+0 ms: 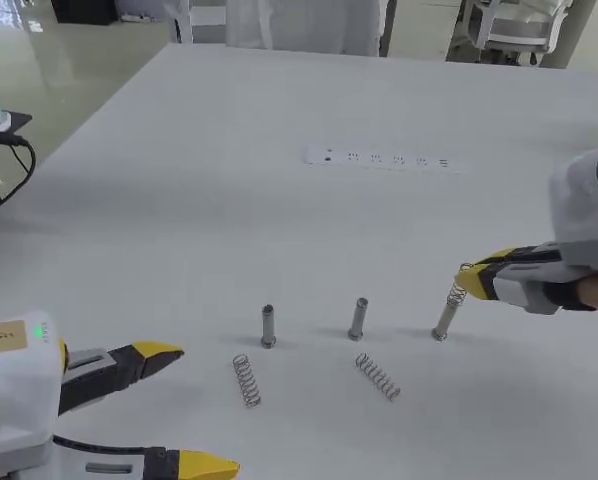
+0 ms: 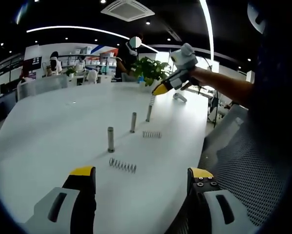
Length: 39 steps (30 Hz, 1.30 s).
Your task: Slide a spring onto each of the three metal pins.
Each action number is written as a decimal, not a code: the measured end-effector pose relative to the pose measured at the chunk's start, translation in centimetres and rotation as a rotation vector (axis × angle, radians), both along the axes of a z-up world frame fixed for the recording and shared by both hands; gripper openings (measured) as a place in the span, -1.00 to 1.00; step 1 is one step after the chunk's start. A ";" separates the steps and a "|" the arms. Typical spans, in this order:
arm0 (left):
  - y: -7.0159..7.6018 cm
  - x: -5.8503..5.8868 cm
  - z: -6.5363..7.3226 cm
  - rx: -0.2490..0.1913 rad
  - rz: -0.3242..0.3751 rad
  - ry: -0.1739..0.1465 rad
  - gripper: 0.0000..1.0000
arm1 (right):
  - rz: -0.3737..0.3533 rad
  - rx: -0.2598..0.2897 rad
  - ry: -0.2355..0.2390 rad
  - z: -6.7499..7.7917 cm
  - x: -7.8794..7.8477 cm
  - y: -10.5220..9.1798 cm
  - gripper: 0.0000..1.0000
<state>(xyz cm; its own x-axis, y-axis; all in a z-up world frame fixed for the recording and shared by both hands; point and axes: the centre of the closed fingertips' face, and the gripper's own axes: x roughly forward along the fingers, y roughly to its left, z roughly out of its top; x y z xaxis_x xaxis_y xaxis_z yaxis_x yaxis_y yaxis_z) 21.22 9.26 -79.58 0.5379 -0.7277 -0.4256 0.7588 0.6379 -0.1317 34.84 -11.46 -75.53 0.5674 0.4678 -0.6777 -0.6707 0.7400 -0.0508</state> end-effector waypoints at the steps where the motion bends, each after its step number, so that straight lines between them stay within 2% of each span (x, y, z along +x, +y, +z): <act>1: 0.0 0.0 0.0 -0.001 0.001 0.001 0.45 | 0.000 -0.002 0.000 0.0 0.0 0.0 -0.84; 19: 0.0 -0.1 -0.2 0.003 0.005 0.009 0.44 | -0.001 -0.002 0.005 -0.8 0.1 -0.2 -0.84; 39: 0.2 -0.2 -0.4 0.008 0.005 0.018 0.43 | 0.004 0.002 0.024 -3.3 0.2 -0.2 -0.84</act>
<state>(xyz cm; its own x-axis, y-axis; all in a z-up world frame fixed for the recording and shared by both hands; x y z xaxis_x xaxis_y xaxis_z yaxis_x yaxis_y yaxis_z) 21.06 9.50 -79.96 0.5339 -0.7214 -0.4411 0.7530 0.6430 -0.1402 35.01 -11.69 -78.85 0.5490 0.4718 -0.6899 -0.6748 0.7373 -0.0328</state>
